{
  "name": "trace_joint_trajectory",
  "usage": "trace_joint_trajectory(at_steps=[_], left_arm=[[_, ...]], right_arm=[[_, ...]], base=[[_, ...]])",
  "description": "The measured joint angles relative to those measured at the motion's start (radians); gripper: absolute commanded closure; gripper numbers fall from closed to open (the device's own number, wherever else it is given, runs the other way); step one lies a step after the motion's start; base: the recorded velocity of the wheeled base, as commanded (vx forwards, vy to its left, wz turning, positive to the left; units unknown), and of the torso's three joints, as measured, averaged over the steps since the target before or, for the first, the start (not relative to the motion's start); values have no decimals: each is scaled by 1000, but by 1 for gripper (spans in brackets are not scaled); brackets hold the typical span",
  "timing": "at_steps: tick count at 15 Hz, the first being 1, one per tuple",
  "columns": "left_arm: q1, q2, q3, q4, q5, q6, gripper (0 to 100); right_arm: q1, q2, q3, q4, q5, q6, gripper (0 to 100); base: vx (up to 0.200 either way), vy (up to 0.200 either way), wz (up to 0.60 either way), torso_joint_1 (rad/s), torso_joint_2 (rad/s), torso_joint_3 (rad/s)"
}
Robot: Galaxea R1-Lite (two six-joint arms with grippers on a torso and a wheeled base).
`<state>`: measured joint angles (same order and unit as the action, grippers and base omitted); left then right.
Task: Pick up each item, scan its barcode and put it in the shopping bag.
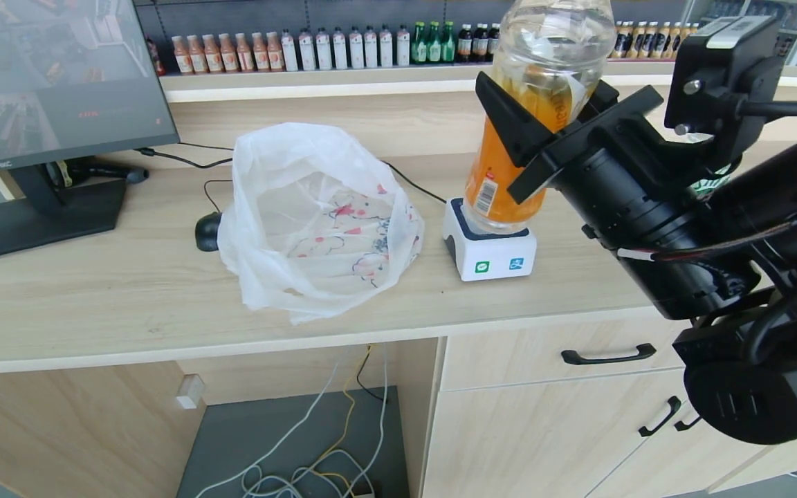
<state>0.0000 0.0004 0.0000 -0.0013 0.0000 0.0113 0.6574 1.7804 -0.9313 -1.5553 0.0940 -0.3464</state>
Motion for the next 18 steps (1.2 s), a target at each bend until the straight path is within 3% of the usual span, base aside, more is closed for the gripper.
trace_joint_trajectory(at_steps=[4,14,18], left_arm=[[1,0,0,0,0,0,0],[1,0,0,0,0,-4,0],[1,0,0,0,0,-4,0]], right_arm=[[-4,-11,73,-14,-88,44,100],[-1,-37,156,-13,-96,131,100],[-55,-35,153,-14,-107,154,100]], base=[[0,0,0,0,0,0],[0,0,0,0,0,0],[0,0,0,0,0,0]])
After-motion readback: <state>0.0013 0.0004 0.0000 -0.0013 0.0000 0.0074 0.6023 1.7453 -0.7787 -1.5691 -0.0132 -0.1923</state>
